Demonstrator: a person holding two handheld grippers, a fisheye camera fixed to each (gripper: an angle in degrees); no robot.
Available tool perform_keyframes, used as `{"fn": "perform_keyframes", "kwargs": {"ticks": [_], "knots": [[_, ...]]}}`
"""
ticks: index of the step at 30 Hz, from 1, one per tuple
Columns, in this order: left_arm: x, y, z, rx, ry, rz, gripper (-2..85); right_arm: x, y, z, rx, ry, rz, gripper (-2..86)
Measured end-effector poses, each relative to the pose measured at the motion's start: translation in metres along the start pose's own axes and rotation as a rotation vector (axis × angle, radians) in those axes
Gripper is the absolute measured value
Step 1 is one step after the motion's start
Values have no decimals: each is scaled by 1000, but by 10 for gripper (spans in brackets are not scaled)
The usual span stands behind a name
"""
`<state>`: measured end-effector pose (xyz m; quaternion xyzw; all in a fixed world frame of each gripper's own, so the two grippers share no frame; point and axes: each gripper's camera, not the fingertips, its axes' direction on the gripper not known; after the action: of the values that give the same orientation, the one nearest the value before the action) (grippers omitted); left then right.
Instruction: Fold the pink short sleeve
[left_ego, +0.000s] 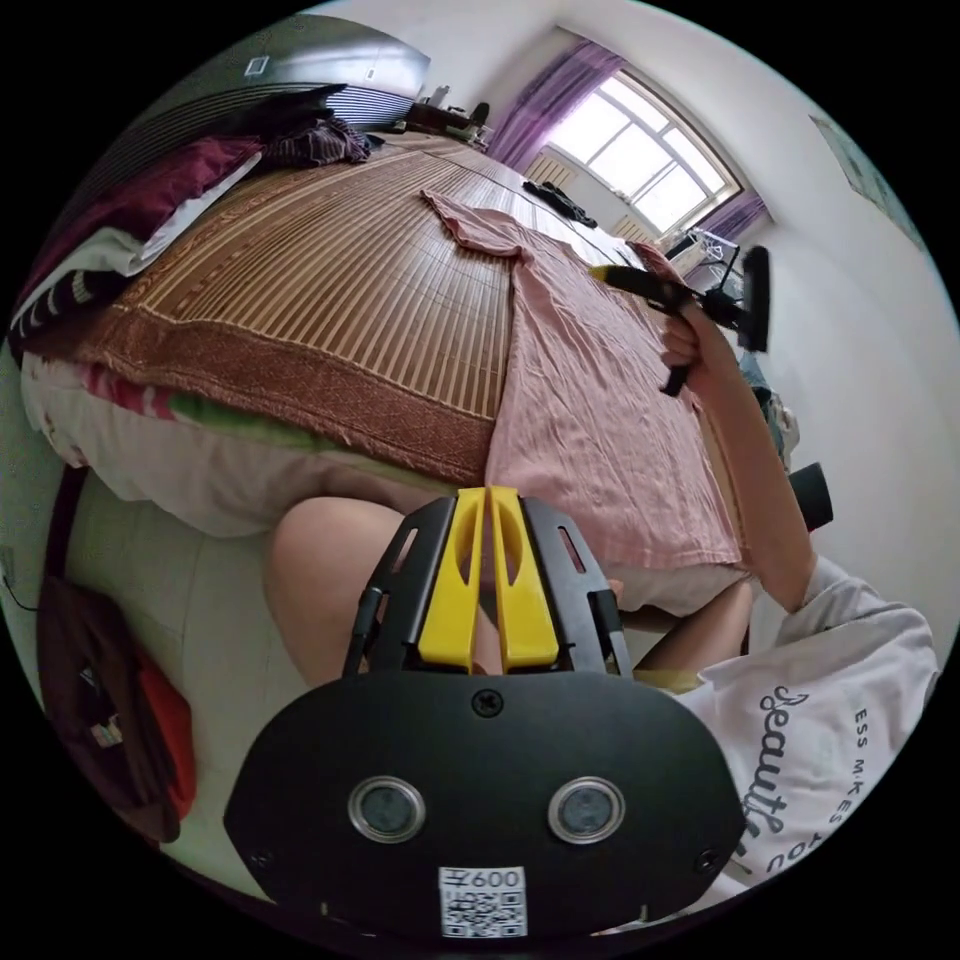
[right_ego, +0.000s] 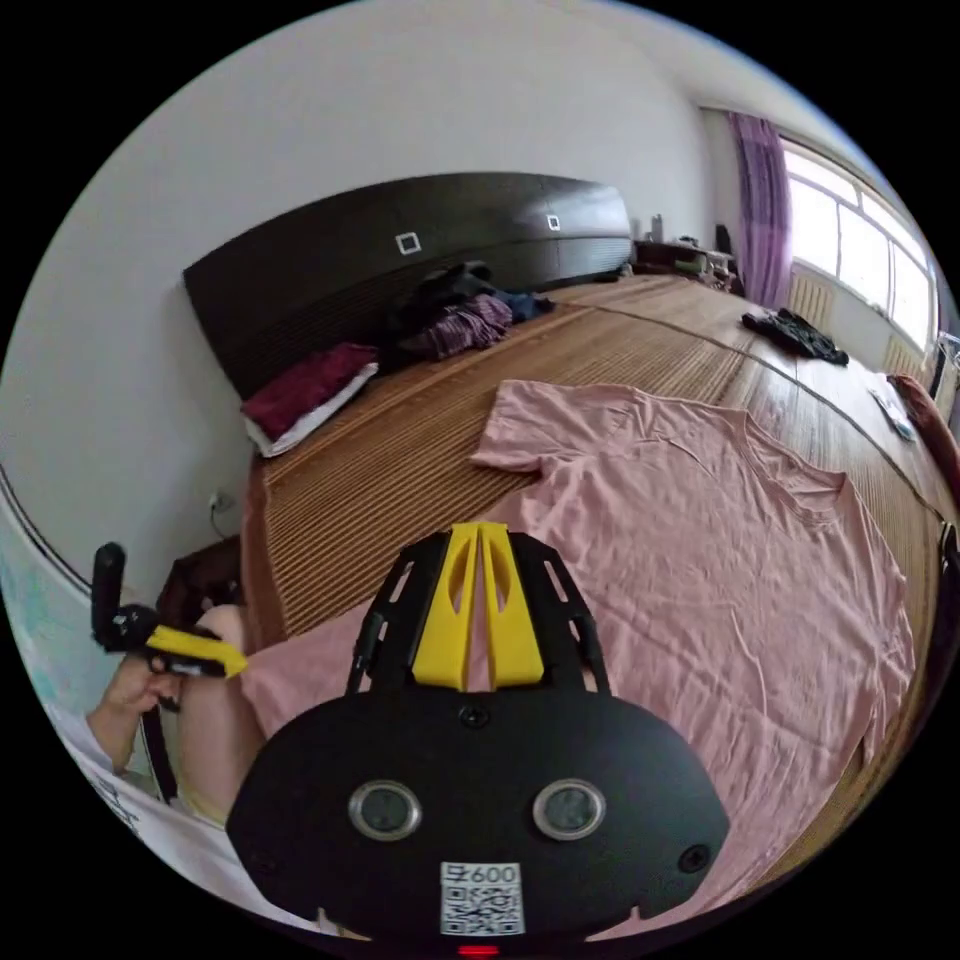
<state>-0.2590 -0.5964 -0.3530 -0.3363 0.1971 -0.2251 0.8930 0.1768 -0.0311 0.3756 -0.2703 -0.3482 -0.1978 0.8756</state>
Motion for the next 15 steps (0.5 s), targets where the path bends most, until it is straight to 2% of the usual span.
{"fn": "perform_keyframes", "kwargs": {"ticks": [5,7,10,15], "knots": [[2,14,2,18,79,-38,7,52,-10,96,-43,44,13,-9],[4,23,8,33,134,-57,7,61,-5,143,-155,104,-37,-9],[14,37,13,66,201,-48,6,76,11,170,-167,138,-48,-9],[51,64,31,47,212,22,5,113,53,200,-175,122,-74,-9]]}}
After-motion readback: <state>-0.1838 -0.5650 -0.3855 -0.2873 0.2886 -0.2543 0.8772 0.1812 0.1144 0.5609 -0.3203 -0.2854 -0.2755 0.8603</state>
